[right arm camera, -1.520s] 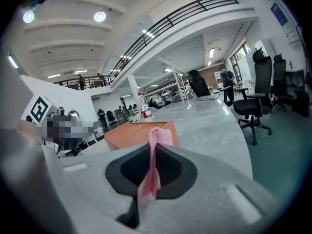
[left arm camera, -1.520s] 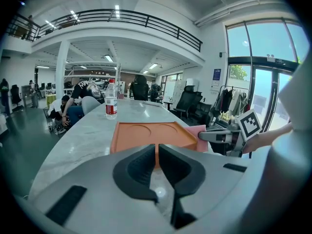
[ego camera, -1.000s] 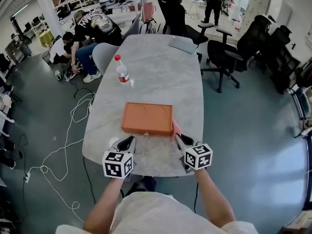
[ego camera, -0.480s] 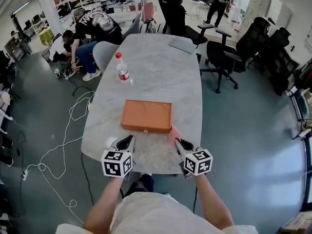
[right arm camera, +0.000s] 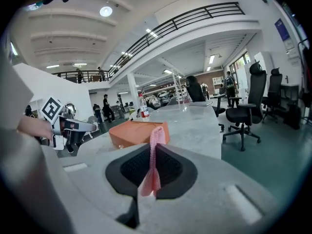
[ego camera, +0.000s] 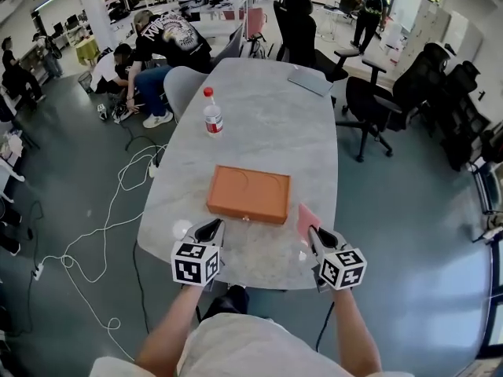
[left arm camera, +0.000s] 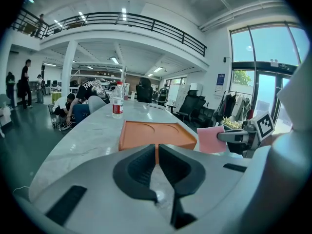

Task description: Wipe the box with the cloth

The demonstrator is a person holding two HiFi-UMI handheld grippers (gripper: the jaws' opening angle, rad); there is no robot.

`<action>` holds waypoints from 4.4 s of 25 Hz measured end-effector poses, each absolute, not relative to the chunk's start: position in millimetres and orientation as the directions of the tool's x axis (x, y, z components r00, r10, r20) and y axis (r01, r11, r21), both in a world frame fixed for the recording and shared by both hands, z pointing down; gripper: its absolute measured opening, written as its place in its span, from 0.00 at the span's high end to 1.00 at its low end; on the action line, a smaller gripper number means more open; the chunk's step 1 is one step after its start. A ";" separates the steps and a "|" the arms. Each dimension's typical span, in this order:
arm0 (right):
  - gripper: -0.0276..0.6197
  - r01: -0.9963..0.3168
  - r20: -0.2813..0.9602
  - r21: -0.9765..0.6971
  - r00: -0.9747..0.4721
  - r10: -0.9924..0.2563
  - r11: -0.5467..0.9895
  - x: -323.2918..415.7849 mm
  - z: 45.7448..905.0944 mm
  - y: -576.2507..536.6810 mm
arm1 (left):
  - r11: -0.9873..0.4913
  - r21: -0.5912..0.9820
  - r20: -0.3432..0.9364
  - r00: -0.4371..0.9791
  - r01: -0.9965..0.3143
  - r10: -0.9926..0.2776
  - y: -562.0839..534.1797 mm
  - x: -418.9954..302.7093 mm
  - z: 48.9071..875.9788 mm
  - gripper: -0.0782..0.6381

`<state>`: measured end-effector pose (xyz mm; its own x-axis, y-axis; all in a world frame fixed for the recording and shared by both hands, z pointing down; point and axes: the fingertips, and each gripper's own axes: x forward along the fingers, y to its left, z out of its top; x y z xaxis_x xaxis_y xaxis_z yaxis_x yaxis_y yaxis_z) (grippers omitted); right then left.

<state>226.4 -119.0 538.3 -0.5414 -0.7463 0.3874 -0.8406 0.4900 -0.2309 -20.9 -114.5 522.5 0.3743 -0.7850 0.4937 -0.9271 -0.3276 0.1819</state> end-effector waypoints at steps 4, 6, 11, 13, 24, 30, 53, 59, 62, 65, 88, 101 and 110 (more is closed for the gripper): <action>0.93 -0.833 0.371 -0.194 -0.551 -0.748 0.518 226.0 517.9 -140.8 | -0.312 0.183 0.493 0.362 -0.932 -0.791 -125.1 -32.0 522.7 0.85; 0.93 -0.823 0.361 -0.170 -0.564 -0.743 0.542 221.7 507.5 -155.1 | -0.307 0.180 0.492 0.356 -0.935 -0.795 -132.4 -37.6 523.7 0.85; 0.93 -0.791 0.334 -0.109 -0.599 -0.728 0.601 206.9 477.6 -195.7 | -0.283 0.172 0.494 0.331 -0.944 -0.804 -148.8 -54.6 523.1 0.85; 0.93 -0.775 0.326 -0.084 -0.615 -0.718 0.626 197.5 466.3 -212.7 | -0.269 0.172 0.496 0.320 -0.948 -0.808 -154.5 -63.9 523.7 0.85; 0.93 -0.621 0.372 0.026 -0.722 -0.584 0.784 115.8 446.4 -295.4 | -0.212 0.175 0.505 0.273 -0.961 -0.819 -183.9 -112.6 528.5 0.85; 0.93 -0.504 0.444 0.021 -0.769 -0.460 0.863 63.6 467.2 -317.6 | -0.193 0.183 0.514 0.261 -0.964 -0.817 -196.7 -133.0 535.1 0.85; 0.93 -0.248 0.587 -0.312 -0.810 -0.019 0.917 -44.4 551.2 -342.3 | -0.184 0.260 0.564 0.304 -0.948 -0.768 -232.1 -162.9 569.8 0.85; 0.93 -0.192 0.555 -0.488 -0.821 0.133 0.851 -62.4 556.3 -336.5 | -0.181 0.274 0.578 0.312 -0.945 -0.755 -235.8 -172.9 580.6 0.85; 0.93 -0.181 0.542 -0.564 -0.817 0.196 0.806 -67.8 559.0 -332.5 | -0.181 0.279 0.580 0.315 -0.943 -0.751 -238.6 -175.6 582.5 0.85; 0.93 -0.171 0.535 -0.607 -0.810 0.239 0.776 -70.4 563.1 -328.0 | -0.177 0.281 0.584 0.314 -0.943 -0.749 -239.9 -179.5 584.8 0.85; 0.93 -0.209 0.514 -0.713 -0.806 0.295 0.669 -51.3 563.6 -325.0 | -0.177 0.260 0.590 0.302 -0.949 -0.749 -239.1 -178.4 580.1 0.85; 0.93 -0.210 0.523 -0.699 -0.802 0.289 0.683 -14.1 561.9 -321.2 | -0.166 0.233 0.587 0.274 -0.958 -0.762 -233.7 -149.6 570.3 0.85; 0.93 -0.231 0.560 -0.691 -0.770 0.306 0.685 22.6 565.9 -314.8 | -0.166 0.224 0.582 0.269 -0.960 -0.767 -228.9 -131.3 565.7 0.85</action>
